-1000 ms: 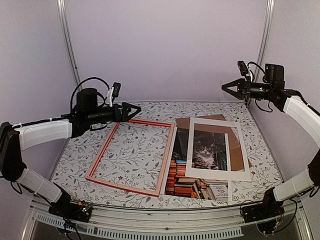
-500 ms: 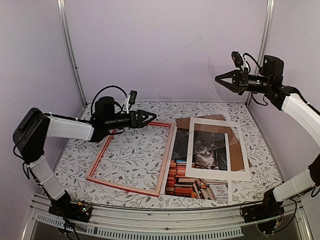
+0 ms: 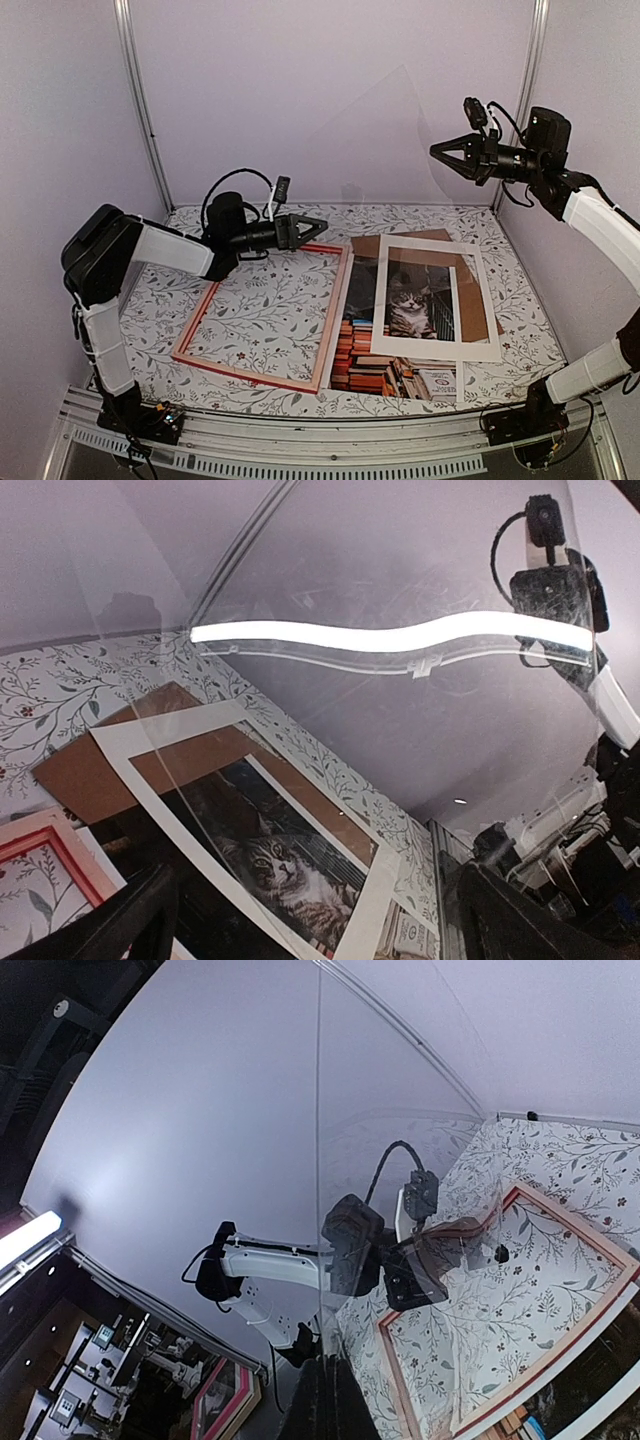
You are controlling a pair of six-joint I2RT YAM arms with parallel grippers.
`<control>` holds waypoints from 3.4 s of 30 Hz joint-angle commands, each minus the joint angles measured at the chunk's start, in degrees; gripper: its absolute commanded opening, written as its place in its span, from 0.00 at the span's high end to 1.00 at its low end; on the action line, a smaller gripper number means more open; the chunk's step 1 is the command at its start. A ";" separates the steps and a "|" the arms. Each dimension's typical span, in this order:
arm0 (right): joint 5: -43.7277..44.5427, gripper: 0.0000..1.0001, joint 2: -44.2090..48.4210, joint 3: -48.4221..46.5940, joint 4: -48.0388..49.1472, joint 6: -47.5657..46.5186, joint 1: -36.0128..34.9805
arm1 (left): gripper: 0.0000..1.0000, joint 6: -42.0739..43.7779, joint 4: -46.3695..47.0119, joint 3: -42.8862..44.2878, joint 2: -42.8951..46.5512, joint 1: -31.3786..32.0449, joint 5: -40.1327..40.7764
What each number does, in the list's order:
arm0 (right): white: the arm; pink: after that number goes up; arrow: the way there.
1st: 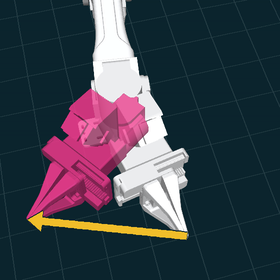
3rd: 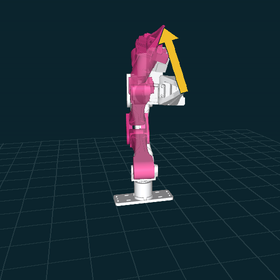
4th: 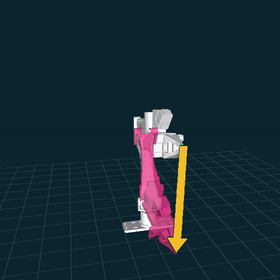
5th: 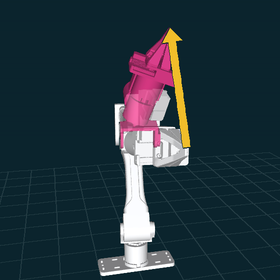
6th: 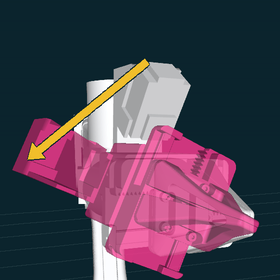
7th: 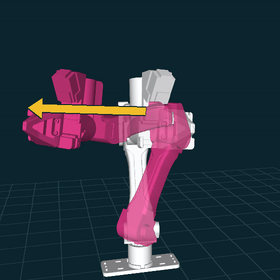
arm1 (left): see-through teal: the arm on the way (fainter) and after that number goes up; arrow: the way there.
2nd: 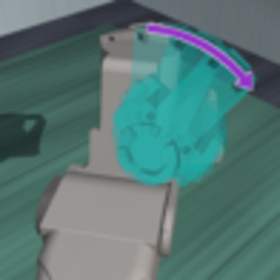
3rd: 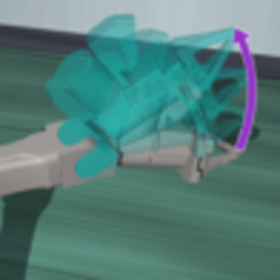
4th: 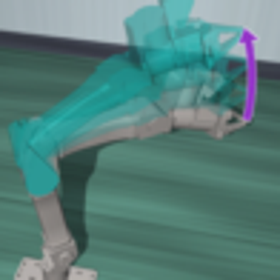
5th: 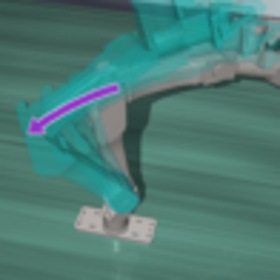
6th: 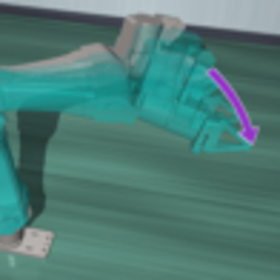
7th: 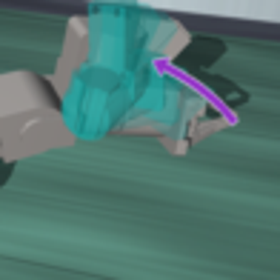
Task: Put the photo into the frame
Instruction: Pass from the right arm to the left, then move the frame body to the center of the board.
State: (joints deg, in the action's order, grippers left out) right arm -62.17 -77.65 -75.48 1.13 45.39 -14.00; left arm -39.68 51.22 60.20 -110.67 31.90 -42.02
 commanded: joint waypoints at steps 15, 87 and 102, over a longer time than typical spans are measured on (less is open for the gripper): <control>0.47 1.00 0.10 -0.17 1.42 -0.87 0.22 | 0.26 -6.72 12.10 3.20 -3.05 0.98 -7.64; 17.87 0.28 -2.99 18.94 -4.86 -17.02 -3.87 | 1.00 17.75 -68.64 12.95 28.16 -12.79 -7.38; 42.92 0.26 -21.20 7.56 -12.15 -19.06 -20.57 | 1.00 29.64 -99.15 14.17 42.27 -18.10 -1.10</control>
State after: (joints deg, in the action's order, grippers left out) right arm -27.64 -94.21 -62.65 -9.15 26.98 -29.69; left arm -11.84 -40.80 74.46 -72.90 14.17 -47.22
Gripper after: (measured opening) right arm 0.741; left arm 0.007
